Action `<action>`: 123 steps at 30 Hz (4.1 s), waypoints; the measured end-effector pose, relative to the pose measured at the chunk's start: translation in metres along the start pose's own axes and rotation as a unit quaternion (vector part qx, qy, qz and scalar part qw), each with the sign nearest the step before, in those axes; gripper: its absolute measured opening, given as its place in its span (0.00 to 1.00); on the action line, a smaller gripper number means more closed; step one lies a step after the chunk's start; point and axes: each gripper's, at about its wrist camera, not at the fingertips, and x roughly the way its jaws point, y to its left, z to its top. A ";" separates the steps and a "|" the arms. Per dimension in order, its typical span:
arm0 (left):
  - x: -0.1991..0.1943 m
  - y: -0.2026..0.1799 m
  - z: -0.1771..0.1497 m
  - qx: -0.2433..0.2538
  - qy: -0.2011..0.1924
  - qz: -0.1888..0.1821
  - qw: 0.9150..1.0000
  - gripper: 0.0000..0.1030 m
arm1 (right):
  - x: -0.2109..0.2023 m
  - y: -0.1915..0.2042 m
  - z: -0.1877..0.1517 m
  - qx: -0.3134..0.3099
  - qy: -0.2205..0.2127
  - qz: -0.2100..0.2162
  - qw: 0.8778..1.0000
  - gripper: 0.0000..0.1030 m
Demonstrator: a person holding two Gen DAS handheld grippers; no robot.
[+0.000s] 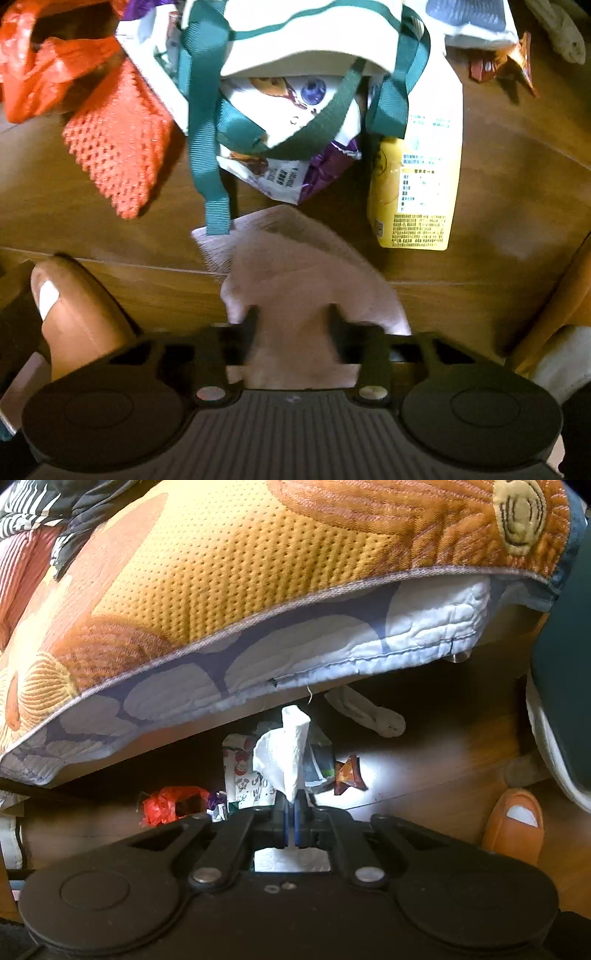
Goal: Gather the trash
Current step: 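Close left gripper on pink mesh scrubber while right tool holds tissue, then carry scrubber and tissue to teal bin and open both grippers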
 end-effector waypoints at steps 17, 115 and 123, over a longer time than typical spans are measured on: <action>-0.097 0.017 -0.047 -0.015 -0.063 0.014 0.998 0.05 | -0.038 -0.010 0.005 0.018 -0.058 0.005 0.998 0.03; -0.484 -0.353 -0.180 0.317 -0.418 -0.126 0.842 0.28 | -0.301 -0.214 0.006 0.054 -0.296 -0.113 0.947 0.03; -0.450 -0.418 -0.153 0.337 -0.381 -0.102 0.855 0.28 | -0.279 -0.244 0.006 0.084 -0.270 -0.117 0.952 0.04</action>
